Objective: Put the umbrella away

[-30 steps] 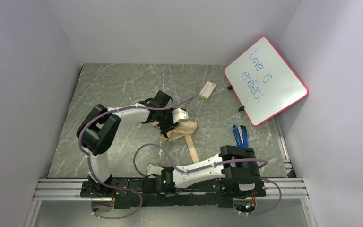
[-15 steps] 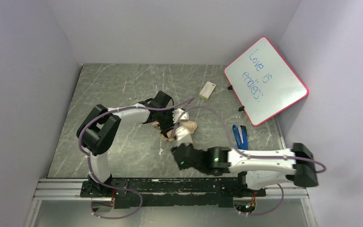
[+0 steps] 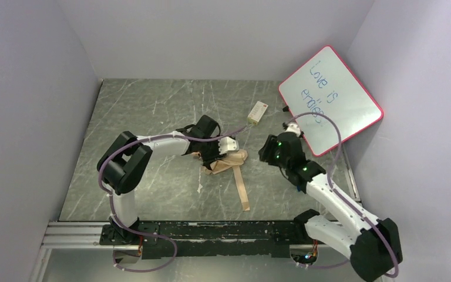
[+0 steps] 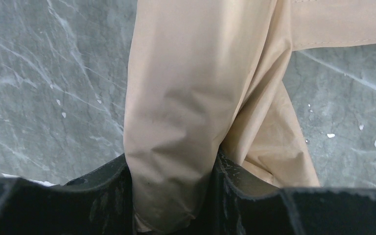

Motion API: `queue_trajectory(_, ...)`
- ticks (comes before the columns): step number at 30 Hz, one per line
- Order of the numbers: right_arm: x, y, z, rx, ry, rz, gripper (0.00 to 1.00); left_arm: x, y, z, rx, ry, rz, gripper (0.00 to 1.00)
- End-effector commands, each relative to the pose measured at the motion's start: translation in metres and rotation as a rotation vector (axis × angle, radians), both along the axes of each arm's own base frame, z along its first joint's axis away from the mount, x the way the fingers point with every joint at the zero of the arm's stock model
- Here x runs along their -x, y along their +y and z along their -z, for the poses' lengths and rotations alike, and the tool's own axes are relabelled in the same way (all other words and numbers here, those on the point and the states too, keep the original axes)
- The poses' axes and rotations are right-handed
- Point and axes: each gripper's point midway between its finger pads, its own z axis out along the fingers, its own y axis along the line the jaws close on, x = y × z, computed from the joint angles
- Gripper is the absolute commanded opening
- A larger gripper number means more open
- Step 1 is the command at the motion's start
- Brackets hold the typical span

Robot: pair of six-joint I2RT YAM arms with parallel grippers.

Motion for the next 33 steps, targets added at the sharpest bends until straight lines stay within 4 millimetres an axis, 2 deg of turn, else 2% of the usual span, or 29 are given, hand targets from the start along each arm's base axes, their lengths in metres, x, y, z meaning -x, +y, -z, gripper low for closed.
queue_trajectory(1, -0.045, -0.006, -0.024, -0.118, -0.085, -0.068, 0.53, -0.001, 0.006, 0.013, -0.081, -0.058, -0.073, 0.05)
queue_trajectory(3, -0.067, -0.012, -0.024, -0.099, -0.075, -0.082, 0.56, -0.001, 0.006, 0.012, -0.091, -0.080, -0.100, 0.05)
queue_trajectory(6, -0.093, -0.015, -0.026, -0.066, -0.051, -0.096, 0.53, 0.001, 0.006, 0.012, -0.106, -0.098, -0.127, 0.05)
queue_trajectory(9, -0.106, -0.010, -0.024, -0.067, -0.032, -0.127, 0.53, 0.005, 0.006, 0.015, -0.123, -0.112, -0.133, 0.05)
queue_trajectory(11, -0.106, -0.002, -0.021, -0.088, -0.015, -0.160, 0.50, 0.008, 0.006, 0.017, -0.130, -0.113, -0.128, 0.05)
queue_trajectory(15, -0.088, 0.000, -0.005, -0.120, 0.045, -0.164, 0.43, 0.010, 0.004, 0.020, -0.139, -0.101, -0.116, 0.05)
queue_trajectory(19, -0.048, 0.001, 0.018, -0.156, 0.063, -0.120, 0.47, 0.010, 0.002, 0.019, -0.147, -0.094, -0.102, 0.05)
queue_trajectory(22, -0.020, 0.015, 0.028, -0.173, 0.019, -0.102, 0.51, 0.011, 0.002, 0.020, -0.158, -0.082, -0.091, 0.05)
queue_trajectory(24, 0.000, 0.033, 0.032, -0.189, -0.027, -0.129, 0.55, 0.012, 0.001, 0.022, -0.163, -0.069, -0.082, 0.05)
queue_trajectory(28, 0.015, 0.047, 0.044, -0.193, -0.123, -0.112, 0.60, 0.013, -0.003, 0.023, -0.162, -0.050, -0.073, 0.05)
queue_trajectory(33, 0.009, 0.051, 0.052, -0.116, -0.190, -0.115, 0.74, 0.013, -0.005, 0.022, -0.154, -0.046, -0.070, 0.05)
